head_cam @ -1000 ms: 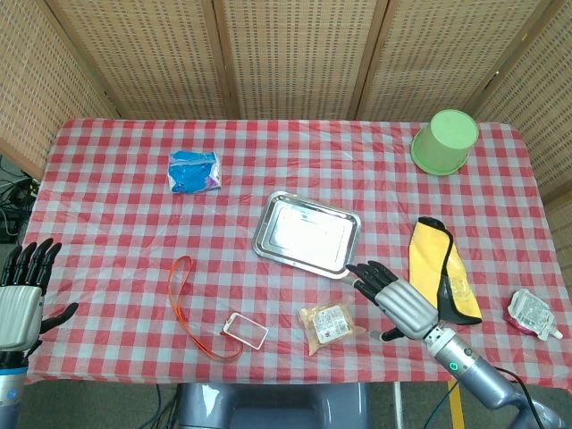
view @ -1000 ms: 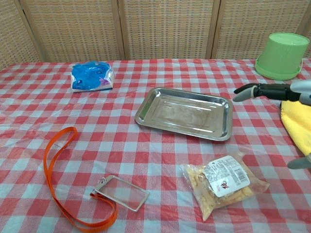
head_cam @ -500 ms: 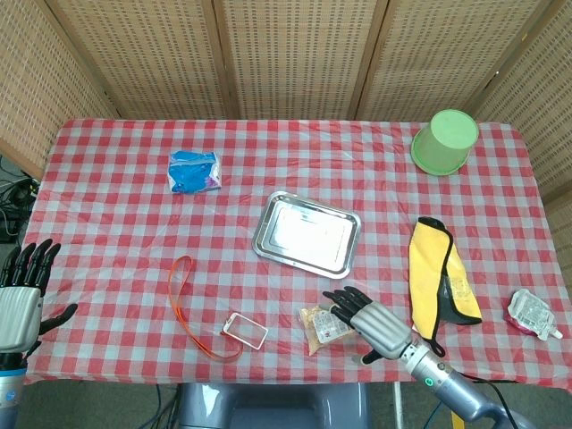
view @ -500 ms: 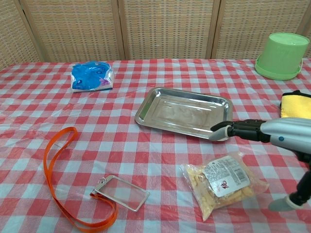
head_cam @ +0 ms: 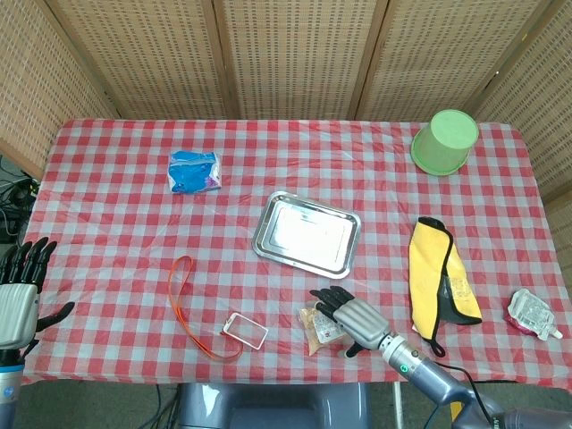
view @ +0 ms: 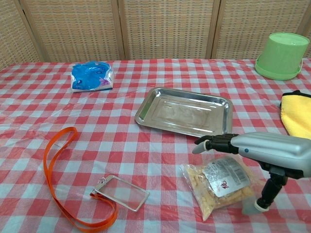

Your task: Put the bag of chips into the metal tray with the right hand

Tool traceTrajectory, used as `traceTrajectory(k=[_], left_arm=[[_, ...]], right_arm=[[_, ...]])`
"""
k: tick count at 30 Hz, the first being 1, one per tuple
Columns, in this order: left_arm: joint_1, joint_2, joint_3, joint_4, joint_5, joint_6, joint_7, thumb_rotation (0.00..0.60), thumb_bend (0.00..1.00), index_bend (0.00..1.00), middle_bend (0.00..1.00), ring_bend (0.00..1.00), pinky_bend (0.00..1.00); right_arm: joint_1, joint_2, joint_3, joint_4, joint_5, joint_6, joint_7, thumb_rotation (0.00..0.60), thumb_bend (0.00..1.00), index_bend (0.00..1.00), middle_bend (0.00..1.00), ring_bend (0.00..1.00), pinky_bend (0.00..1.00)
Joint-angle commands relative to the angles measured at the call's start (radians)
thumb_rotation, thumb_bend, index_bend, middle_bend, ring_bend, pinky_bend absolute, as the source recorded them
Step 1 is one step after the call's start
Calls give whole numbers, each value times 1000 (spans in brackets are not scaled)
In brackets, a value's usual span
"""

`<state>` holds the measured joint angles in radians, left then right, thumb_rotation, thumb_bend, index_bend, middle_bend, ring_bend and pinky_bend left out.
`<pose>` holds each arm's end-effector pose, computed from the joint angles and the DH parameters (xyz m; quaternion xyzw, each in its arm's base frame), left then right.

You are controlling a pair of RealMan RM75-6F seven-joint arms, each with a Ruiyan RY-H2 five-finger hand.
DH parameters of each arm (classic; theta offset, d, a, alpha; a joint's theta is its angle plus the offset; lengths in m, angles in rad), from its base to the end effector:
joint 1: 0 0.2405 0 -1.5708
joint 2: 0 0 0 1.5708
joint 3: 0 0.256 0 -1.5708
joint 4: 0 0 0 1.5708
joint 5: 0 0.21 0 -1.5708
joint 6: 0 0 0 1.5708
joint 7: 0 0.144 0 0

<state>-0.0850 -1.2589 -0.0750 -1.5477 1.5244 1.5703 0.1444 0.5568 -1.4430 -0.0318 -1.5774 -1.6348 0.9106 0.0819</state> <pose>-0.3009 0.1854 0.1337 -0.5883 -0.3330 -0.4032 0.6168 -0.1855 -0.2379 -0.0273 0.7996 -0.4246 0.3595 0.2260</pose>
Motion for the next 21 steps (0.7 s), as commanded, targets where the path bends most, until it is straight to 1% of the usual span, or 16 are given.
traceTrajectory(k=[1,5,8,10,13,15,17,18,21], left_arm=[[-1,0,0,1,-2,-3,1,600,55,0,0,0,0],[-1,-1,1,0,1,0,-2,600,55,0,0,0,0],[0,-2,1,2,3,3,-1,600,55,0,0,0,0],[-1,-3,2,3,2,0,1,600,54,0,0,0,0],[-2,-5,2,4,4,0,3,600,55,0,0,0,0],[-2,-7,4,5,3,-3,8,600,55,0,0,0,0],[-3,-8,5,4,4,-4,10,600,55,0,0,0,0],[-3,-9,6,5,6,-4,11,600,55,0,0,0,0],[-4,-12,7,7,7,-5,15,600,55,0,0,0,0]], right_arm=[[7,-17,0,19,10,-9,13,600,145,160,0,0,0],[9,-37,-6,48,19,-14,28,600,145,205,9,0,0],[7,-47,-10,63,19,-5,36,600,146,247,45,0,6],[4,-55,-11,75,20,4,39,600,150,281,82,4,36],[-1,-66,-11,93,30,16,36,600,157,363,187,95,176],[-6,-74,-10,104,40,23,28,600,165,433,293,217,322],[-12,-81,-10,110,41,37,24,600,170,484,371,301,418],[-15,-83,-11,112,41,44,22,600,171,505,397,333,457],[-21,-82,-13,110,40,62,20,600,172,532,423,376,503]])
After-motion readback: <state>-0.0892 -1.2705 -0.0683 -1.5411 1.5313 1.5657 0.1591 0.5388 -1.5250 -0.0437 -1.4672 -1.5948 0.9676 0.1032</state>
